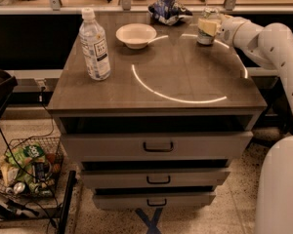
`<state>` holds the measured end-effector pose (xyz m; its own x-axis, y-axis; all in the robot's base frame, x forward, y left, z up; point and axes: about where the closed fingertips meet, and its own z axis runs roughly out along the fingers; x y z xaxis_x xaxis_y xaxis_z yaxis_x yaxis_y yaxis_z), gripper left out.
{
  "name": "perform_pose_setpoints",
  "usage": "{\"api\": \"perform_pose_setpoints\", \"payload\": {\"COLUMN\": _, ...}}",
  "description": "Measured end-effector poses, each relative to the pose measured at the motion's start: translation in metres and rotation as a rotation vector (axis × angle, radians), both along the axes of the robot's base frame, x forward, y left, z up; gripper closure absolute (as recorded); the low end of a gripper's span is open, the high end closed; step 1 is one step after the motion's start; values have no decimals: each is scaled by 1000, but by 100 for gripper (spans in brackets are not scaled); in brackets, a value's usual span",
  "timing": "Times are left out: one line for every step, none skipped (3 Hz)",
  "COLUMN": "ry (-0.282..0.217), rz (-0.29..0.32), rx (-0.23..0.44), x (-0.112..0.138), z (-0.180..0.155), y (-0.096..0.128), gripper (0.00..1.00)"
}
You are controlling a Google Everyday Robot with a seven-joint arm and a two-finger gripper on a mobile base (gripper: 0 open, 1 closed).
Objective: Place 7up can into paper bowl
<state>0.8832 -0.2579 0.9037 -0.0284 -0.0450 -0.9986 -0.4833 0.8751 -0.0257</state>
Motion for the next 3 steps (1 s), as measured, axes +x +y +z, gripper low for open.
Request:
{"api": "perform_pose_setpoints", "payload": {"ry": -28, "rz": 8, "rx": -39, "x": -3, "z": 28, "y": 13, "gripper": 100}}
{"api": "perform_pose_setpoints", "payload": {"ry": -66, "rz": 26, "rx": -89, "x": -12, "z": 72, "y": 40, "gripper": 100}}
{"api": "perform_pose_setpoints", "payload": {"ry": -66, "rz": 73, "rx": -105, "x": -16, "z": 96, "y": 78, "gripper": 100}}
